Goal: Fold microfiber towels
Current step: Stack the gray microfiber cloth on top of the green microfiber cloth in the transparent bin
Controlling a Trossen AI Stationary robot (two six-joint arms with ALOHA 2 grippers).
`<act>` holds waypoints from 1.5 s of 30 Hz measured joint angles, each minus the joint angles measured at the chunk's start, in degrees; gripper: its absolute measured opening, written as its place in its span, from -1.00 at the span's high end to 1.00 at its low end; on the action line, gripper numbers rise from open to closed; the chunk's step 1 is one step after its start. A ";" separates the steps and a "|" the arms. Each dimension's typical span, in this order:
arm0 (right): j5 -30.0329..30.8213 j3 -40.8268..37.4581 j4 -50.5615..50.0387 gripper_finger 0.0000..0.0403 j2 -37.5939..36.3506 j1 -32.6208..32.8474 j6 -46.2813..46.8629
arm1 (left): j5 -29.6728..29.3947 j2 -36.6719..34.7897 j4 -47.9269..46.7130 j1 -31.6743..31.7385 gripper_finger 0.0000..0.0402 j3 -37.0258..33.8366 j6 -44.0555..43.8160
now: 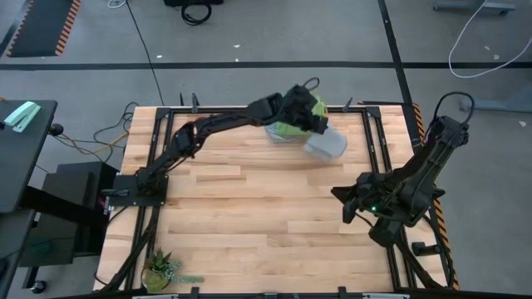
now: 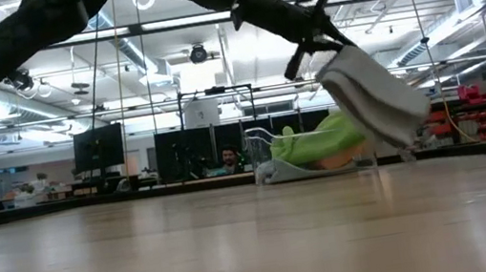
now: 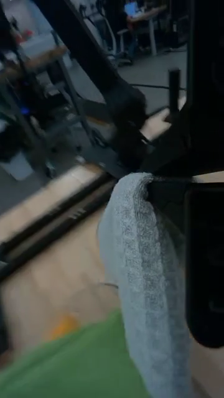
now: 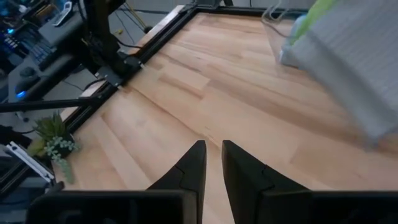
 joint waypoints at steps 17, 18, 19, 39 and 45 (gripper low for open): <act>0.39 0.03 -0.36 0.72 -1.01 2.99 -5.13 | -5.03 -2.61 2.25 1.35 0.95 1.62 -2.93; 0.56 0.09 -0.39 0.74 -1.18 3.93 -5.14 | -5.82 -2.74 2.95 1.32 0.95 1.64 -3.89; 1.13 0.33 -0.53 0.75 -1.26 5.02 -5.21 | -6.17 -2.96 3.89 1.32 0.95 1.65 -4.33; 9.72 12.22 -2.61 0.97 -1.14 21.00 -18.20 | -26.68 -3.71 11.25 -2.73 0.95 1.67 -14.49; 11.16 12.22 -2.58 0.96 -0.84 24.01 -16.72 | -30.57 -3.71 10.30 -4.41 0.95 1.67 -18.77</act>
